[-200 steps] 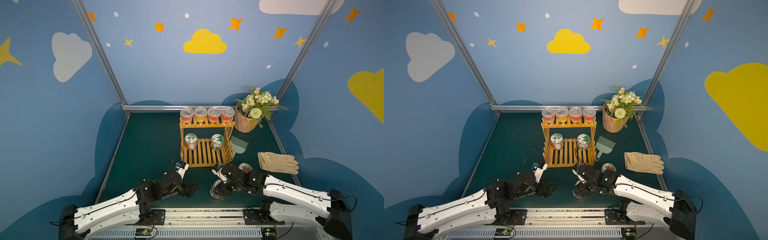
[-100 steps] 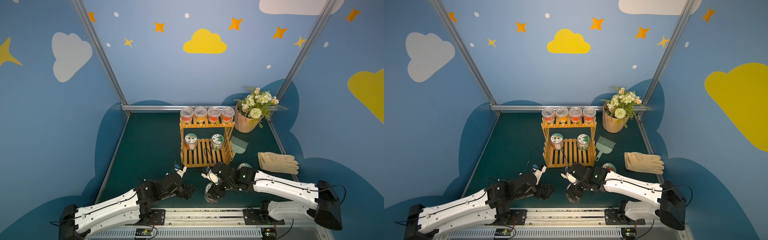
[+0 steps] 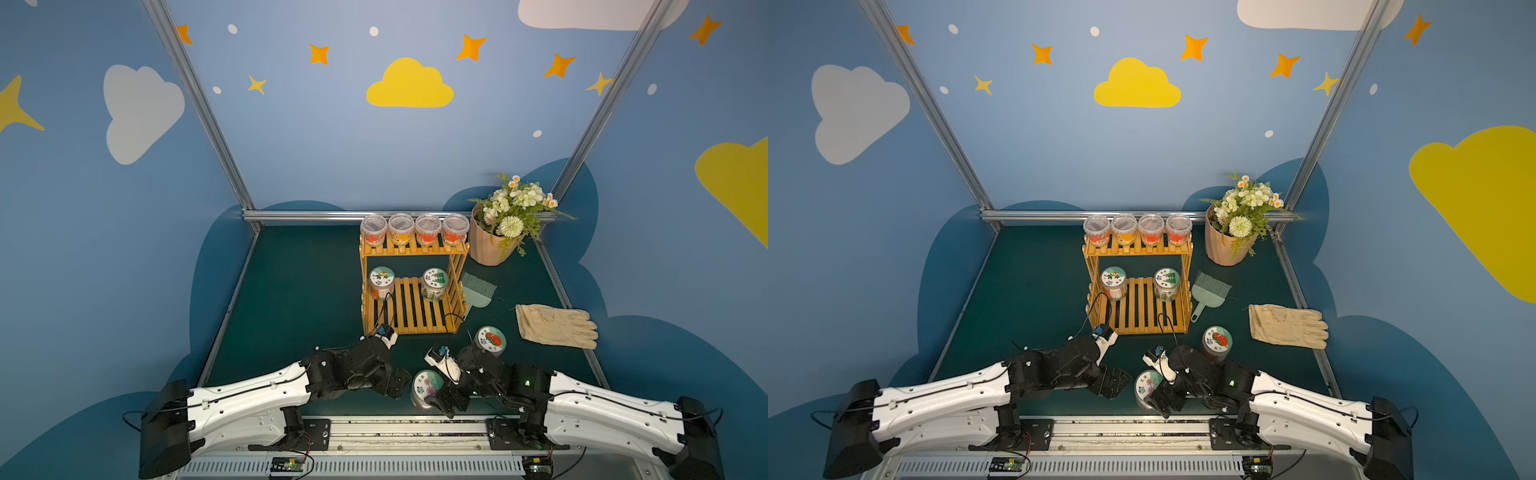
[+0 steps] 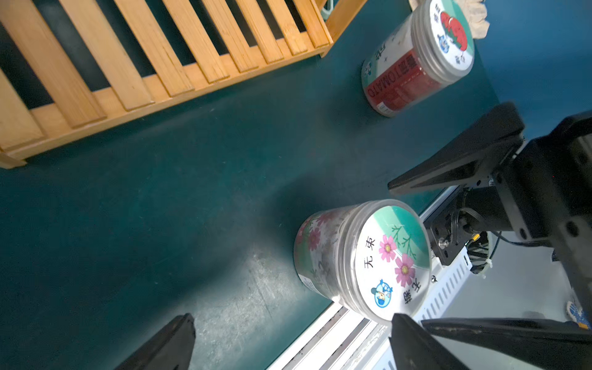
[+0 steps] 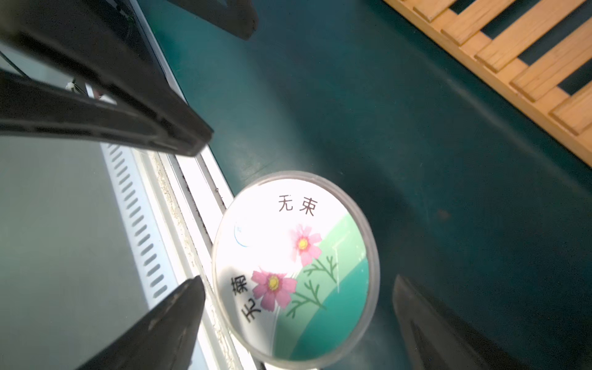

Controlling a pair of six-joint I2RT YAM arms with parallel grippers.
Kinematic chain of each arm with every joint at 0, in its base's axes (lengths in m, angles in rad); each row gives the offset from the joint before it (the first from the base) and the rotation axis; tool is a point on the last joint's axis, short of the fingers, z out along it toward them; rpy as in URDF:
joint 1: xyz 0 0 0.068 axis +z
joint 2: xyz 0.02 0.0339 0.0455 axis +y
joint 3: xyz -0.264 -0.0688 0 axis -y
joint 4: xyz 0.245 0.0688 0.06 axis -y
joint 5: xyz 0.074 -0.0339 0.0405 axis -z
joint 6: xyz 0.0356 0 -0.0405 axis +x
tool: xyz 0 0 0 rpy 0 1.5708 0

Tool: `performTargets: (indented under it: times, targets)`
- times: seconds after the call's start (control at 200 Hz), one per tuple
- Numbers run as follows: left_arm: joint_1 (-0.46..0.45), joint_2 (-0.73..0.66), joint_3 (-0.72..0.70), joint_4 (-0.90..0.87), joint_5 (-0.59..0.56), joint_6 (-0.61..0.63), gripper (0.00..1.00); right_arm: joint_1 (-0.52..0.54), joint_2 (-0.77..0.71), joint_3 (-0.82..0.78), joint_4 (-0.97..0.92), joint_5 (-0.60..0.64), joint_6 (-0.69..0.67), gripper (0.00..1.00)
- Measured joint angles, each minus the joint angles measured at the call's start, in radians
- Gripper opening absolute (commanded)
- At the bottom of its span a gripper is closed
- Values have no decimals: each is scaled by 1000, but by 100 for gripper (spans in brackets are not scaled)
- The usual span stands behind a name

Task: Place the seed container on the shelf
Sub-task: Adjust the seed jar at the center of the board, then pick up the seed jar at the center of the board.

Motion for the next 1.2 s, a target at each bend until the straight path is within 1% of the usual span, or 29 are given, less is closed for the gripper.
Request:
performTargets:
  times: [0.115, 0.285, 0.521, 0.726, 0.956, 1.061, 1.131, 1.196]
  targets:
    - [-6, 23, 10, 3, 4, 4, 100, 0, -31, -71, 116, 6, -93, 98]
    - [-7, 21, 17, -30, -26, 3, 100, 2, -70, -150, 264, -10, -206, 98]
    - [-7, -47, 6, -27, -50, 0, 100, 2, -75, -154, 291, -34, -288, 98]
    - [-7, -65, -15, -20, -61, -5, 100, 2, -78, -192, 349, -58, -290, 98]
    - [-7, -60, -15, -18, -60, -4, 100, 2, -42, -224, 369, -57, -264, 98]
    - [-7, -51, -15, -18, -60, -3, 100, 2, -23, -224, 389, -46, -244, 86]
    - [-7, -50, -15, -18, -61, -5, 100, 4, -12, -225, 407, -19, -212, 84]
    - [-7, -50, -16, -18, -65, -9, 100, 4, 2, -225, 434, 19, -166, 81]
